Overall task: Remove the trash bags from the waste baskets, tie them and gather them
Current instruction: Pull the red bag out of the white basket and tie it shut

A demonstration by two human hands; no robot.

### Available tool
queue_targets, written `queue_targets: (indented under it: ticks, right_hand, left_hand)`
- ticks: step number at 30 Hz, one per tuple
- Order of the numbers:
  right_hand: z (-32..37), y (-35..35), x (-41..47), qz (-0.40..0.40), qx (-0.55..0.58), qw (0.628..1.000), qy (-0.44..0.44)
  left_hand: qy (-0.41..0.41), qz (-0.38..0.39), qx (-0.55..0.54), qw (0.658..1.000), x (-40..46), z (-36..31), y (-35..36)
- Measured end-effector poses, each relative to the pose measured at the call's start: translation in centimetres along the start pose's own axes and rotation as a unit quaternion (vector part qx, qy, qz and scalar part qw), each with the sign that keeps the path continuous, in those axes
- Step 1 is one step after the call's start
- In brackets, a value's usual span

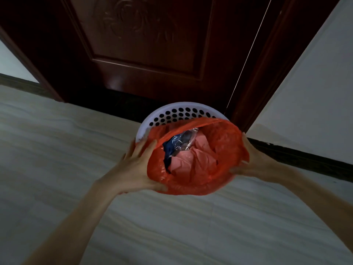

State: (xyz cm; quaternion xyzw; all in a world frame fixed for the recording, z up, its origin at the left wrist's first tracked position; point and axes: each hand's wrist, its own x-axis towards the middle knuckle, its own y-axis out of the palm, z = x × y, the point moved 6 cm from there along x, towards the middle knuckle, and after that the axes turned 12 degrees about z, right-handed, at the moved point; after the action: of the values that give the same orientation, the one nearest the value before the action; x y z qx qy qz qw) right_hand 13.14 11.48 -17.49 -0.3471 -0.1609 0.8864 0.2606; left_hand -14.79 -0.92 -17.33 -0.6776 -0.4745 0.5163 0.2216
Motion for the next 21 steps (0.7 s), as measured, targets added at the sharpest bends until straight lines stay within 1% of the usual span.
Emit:
queue_targets:
  ticks: [1,3,6,8,10,12,14,16,18,21]
  right_hand:
    - [0.3,-0.3,0.0,-0.019,0.003,1.000,0.004]
    - [1.0,-0.6,0.0,-0.055,-0.011,0.998,0.013]
    - [1.4,-1.1,-0.2,-0.122,-0.044,0.990,0.046]
    - [1.9,-1.6,-0.5,-0.181,-0.077,0.979,0.055]
    - [3.3,-1.6,-0.9,-0.222,-0.155,0.962,0.019]
    - [4.6,-0.7,-1.0,-0.217,-0.261,0.941,-0.015]
    - [5.4,0.1,-1.0,-0.205,-0.345,0.916,-0.029]
    - [5.7,0.3,-1.0,-0.209,-0.372,0.904,-0.033]
    - [6.2,0.4,-1.0,-0.221,-0.386,0.895,-0.041]
    - [7.5,1.3,-1.7,-0.251,-0.400,0.874,-0.114]
  left_hand:
    - [0.003,-0.002,0.001,1.000,0.0,0.0,-0.2]
    - [0.019,-0.045,0.009,0.999,0.0,-0.2,-1.0]
    - [0.043,-0.109,0.069,0.991,-0.4,-0.7,-1.8]
    - [0.066,-0.129,0.092,0.985,-0.7,-1.1,-1.9]
    - [0.105,-0.144,0.082,0.980,-0.8,-1.7,-2.0]
    - [0.146,-0.159,0.065,0.974,-1.1,-2.3,-2.1]
    - [0.169,-0.179,0.060,0.967,-1.6,-2.6,-2.3]
    - [0.170,-0.204,0.035,0.963,-2.1,-2.5,-2.4]
    - [0.148,-0.238,0.015,0.960,-2.4,-2.3,-2.4]
    - [0.058,-0.275,0.007,0.960,-2.6,-1.6,-2.2]
